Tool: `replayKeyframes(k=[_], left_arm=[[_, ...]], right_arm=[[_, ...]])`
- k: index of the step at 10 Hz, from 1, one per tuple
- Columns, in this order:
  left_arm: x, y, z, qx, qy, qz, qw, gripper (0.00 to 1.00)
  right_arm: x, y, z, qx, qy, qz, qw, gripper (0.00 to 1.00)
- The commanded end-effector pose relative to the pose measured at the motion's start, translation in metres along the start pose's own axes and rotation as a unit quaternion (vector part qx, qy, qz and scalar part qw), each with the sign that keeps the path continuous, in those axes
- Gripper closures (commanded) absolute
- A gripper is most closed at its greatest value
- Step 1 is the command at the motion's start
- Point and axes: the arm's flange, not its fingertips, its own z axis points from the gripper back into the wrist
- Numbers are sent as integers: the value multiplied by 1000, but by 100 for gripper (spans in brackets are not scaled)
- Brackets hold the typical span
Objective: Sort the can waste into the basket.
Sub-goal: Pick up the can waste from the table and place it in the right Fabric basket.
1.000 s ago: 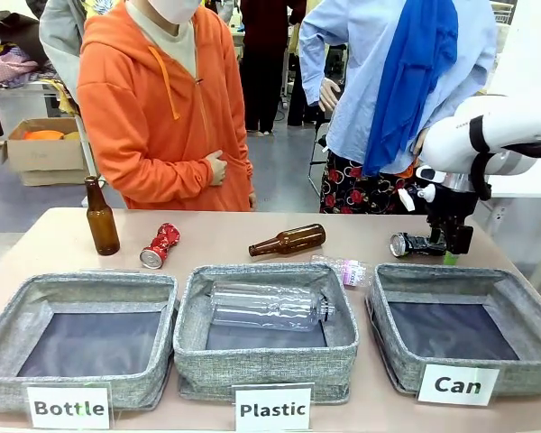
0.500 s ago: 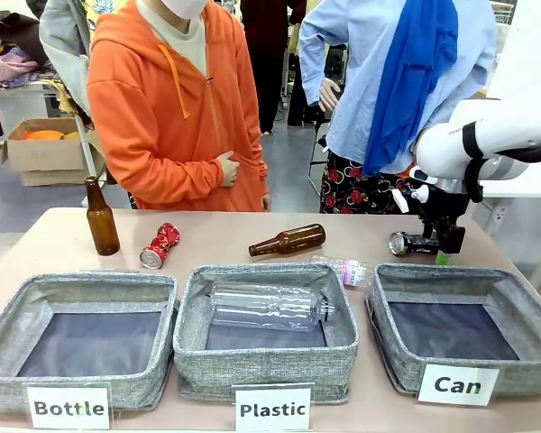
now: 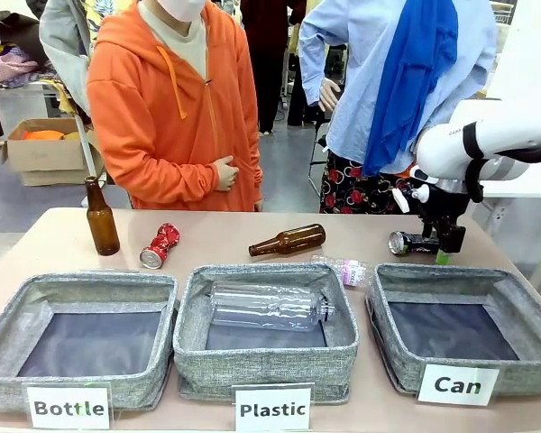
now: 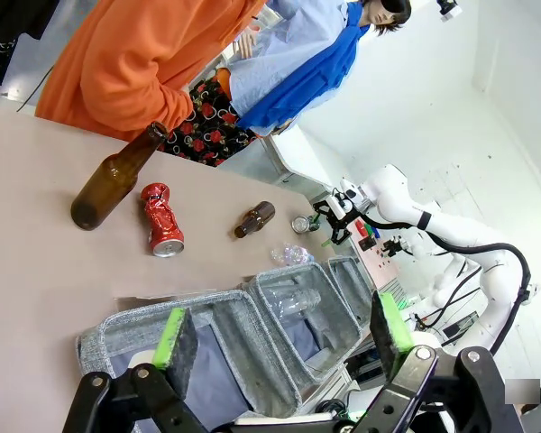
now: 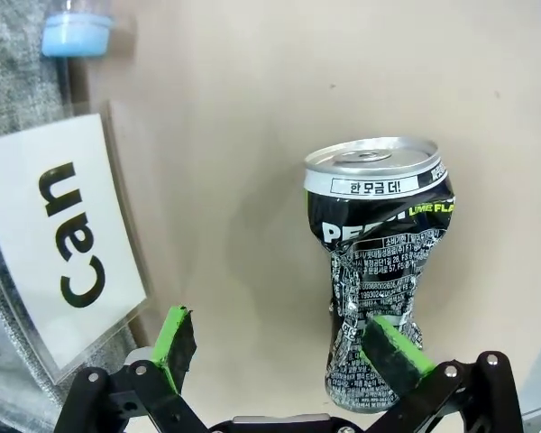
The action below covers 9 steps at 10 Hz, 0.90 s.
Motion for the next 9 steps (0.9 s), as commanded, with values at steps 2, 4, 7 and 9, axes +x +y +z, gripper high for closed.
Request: replayKeyframes(k=[2, 4, 7, 9], left_arm=[[2, 0, -2, -8, -10, -12, 1000, 0], [2, 0, -2, -8, -10, -12, 1000, 0], [2, 0, -2, -8, -10, -12, 1000, 0], [2, 0, -2, -8, -10, -12, 1000, 0]], right_arm=[[-3, 16, 16, -31, -5, 32, 999, 0], [-5, 12, 19, -69, -24, 19, 997, 0], [-1, -2, 11, -106, -30, 8, 994, 0], [3, -12, -2, -64, -16, 26, 997, 0]])
